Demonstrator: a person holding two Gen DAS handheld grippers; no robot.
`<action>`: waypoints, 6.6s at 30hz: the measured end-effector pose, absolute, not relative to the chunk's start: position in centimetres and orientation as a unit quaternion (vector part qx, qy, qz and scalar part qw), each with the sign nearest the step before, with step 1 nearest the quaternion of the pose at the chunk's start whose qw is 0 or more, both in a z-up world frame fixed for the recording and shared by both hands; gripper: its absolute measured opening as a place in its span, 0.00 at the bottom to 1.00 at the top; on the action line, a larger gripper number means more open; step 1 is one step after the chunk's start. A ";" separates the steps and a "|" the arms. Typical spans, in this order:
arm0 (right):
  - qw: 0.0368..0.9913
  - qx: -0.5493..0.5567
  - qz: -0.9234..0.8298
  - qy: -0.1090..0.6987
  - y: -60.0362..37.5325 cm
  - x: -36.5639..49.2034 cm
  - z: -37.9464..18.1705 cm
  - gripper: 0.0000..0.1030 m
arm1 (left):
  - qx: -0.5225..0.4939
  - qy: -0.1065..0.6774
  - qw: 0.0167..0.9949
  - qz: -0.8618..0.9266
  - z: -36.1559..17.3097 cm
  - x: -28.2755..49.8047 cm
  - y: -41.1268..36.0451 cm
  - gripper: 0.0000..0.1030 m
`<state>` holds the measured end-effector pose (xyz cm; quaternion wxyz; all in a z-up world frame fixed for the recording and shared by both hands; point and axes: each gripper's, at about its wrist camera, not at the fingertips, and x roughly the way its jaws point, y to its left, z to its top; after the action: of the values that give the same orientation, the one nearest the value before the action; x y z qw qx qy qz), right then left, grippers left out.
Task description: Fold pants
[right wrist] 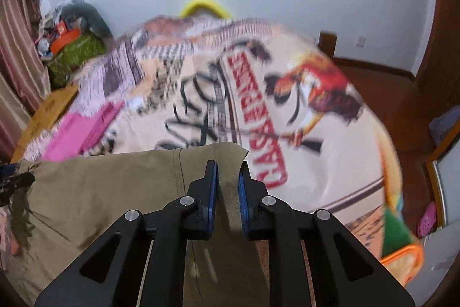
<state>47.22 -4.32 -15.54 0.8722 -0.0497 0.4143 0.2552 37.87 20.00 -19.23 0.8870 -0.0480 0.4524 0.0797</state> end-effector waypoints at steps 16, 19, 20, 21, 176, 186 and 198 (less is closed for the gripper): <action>0.912 -0.004 0.263 0.314 -7.8 42.1 -3.9 0.12 | -0.032 0.376 0.922 0.083 -10.4 34.8 18.7 0.46; 0.910 -0.011 0.269 0.316 -8.2 39.8 -4.2 0.12 | -0.015 0.384 0.919 0.085 -11.0 33.7 18.2 0.46; 0.909 -0.012 0.270 0.318 -8.3 39.3 -4.3 0.12 | -0.011 0.387 0.918 0.084 -11.2 33.3 18.0 0.46; 0.908 -0.016 0.271 0.319 -8.4 38.6 -4.4 0.12 | -0.008 0.392 0.916 0.085 -11.5 32.9 17.9 0.46; 0.772 -0.114 0.394 0.487 -2.4 17.9 -17.1 0.14 | 0.076 0.510 0.853 -0.084 -22.5 18.7 3.2 0.16; 0.802 -0.036 0.369 0.468 -4.9 19.5 -14.1 0.38 | 0.026 0.472 0.879 -0.058 -18.0 17.2 7.4 0.31; 0.801 -0.063 0.308 0.510 -7.9 20.1 -18.4 0.37 | -0.034 0.496 0.865 0.066 -23.3 17.9 14.0 0.67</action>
<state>20.15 -7.93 -18.41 0.8010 -0.0632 0.5096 0.3078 17.92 13.96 -23.27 0.8653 -0.0345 0.4956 0.0665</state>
